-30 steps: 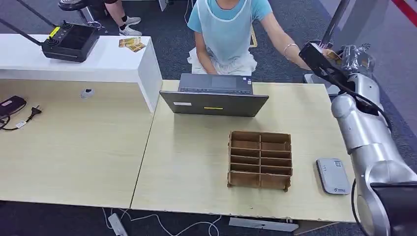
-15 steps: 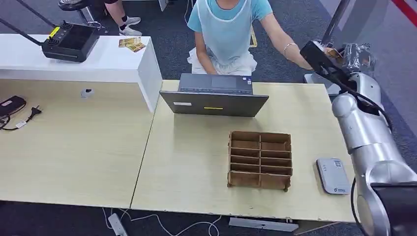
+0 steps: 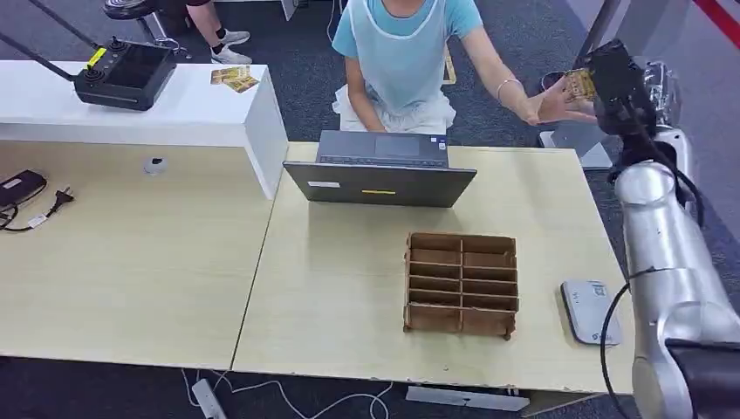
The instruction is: Pass the card to the sensor for recognition and then transmit it.
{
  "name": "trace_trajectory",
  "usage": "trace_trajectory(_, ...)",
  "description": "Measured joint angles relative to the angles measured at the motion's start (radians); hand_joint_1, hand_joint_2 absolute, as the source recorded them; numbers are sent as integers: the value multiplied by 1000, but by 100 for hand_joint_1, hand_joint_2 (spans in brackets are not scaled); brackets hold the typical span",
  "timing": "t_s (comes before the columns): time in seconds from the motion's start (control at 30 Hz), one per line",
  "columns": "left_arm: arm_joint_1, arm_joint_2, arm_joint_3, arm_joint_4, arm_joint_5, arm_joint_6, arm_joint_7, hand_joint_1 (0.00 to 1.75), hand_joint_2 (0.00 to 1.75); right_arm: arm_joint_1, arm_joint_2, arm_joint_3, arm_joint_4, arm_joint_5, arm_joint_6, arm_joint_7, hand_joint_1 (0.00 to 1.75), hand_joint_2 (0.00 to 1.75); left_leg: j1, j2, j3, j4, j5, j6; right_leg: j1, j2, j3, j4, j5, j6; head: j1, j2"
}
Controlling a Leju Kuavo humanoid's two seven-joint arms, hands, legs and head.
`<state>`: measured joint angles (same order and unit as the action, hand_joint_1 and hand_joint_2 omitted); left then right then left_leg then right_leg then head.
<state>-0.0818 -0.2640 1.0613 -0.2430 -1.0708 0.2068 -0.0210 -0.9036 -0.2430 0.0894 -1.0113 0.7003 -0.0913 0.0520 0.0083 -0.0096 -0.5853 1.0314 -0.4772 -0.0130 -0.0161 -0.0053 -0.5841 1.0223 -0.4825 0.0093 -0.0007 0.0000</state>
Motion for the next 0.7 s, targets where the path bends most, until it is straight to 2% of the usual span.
trace_trajectory(0.1, 0, 0, 0, 0, 3, 2, -6, 0, 0, 3, 0, -32, -16, -90, 47, -16, 175, 175, 0, 0, 0, 0, 0, 0, 0, 0, 0, 0, 0, 0, 0, 0)
trace_trajectory(0.27, 0, 0, 0, 0, 14, 9, -14, 0, 0, 3, -16, -63, -28, -276, 164, -33, 175, 175, 0, -1, 0, 0, 0, 0, 0, 0, 0, 0, 0, 0, 0, 0)
trace_trajectory(0.47, 0, 0, 0, 0, 17, 10, -14, 0, 0, 3, -32, -74, -31, -329, 189, -34, 175, 175, 0, 0, 0, 0, 0, 0, 0, 0, 0, 0, 0, 0, 0, 0)
trace_trajectory(0.7, 0, 0, 0, 0, 21, 12, -17, 0, 0, 5, -99, -74, -24, -566, 359, -58, 175, 175, 0, -1, 0, 0, 0, 0, 0, -1, 0, 0, 0, 0, 0, 0)
